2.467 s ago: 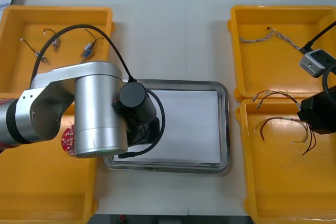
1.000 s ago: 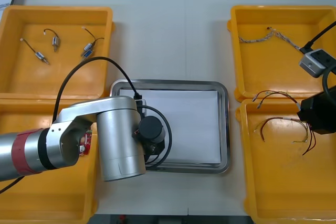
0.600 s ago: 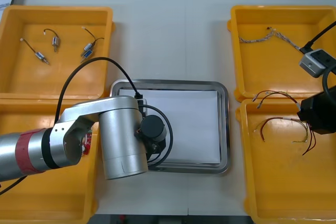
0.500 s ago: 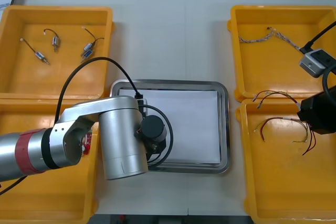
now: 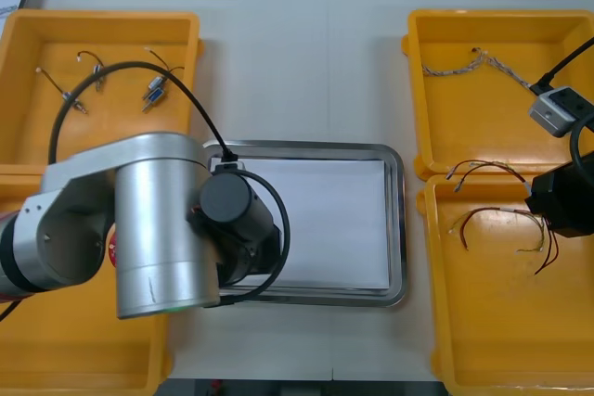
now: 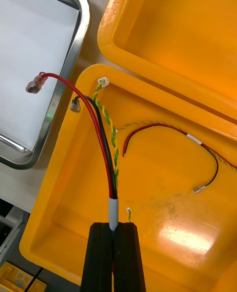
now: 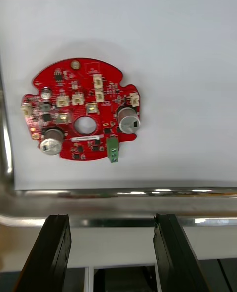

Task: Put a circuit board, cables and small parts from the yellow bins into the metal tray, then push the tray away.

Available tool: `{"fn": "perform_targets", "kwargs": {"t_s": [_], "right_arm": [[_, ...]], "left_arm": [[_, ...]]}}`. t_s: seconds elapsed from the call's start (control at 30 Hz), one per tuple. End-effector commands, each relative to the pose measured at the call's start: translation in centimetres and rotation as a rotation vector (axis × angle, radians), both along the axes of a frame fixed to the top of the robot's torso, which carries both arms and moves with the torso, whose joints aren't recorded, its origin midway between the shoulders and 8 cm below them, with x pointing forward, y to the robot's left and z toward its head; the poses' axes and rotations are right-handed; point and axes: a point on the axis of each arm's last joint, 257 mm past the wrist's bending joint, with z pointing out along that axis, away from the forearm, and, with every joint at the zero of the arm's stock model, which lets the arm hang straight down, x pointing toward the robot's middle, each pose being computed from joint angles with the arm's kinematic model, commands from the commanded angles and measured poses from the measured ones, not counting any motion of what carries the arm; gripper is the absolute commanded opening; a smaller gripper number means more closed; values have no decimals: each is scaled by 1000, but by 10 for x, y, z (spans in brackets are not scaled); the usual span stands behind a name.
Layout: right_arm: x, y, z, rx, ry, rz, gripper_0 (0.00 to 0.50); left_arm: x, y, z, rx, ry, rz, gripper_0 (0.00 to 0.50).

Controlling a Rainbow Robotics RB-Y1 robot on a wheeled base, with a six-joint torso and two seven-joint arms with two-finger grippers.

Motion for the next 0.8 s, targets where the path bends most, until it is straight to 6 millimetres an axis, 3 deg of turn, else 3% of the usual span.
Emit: {"fn": "perform_targets", "kwargs": {"t_s": [0.03,0.13,0.17,0.43,0.5,0.63,0.8], "right_arm": [[6,-11,17,-15,-38,-39,0],[6,-11,17,-15,-38,-39,0],[0,-5,5,2,-5,-31,0],[-3,5,8,-18,-32,16,0],[-4,16,6,-52,-43,67,0],[-4,30,5,-86,-55,130,0],[-8,59,-1,-142,-48,268,0]], "left_arm": [[9,28,33,25,-25,-46,492],[15,42,46,37,-26,-52,491],[18,50,50,45,-27,-46,493],[33,96,80,58,-47,-28,500],[38,118,92,55,-64,-13,500],[46,136,104,50,-96,-4,500],[63,175,117,47,-100,56,500]]}}
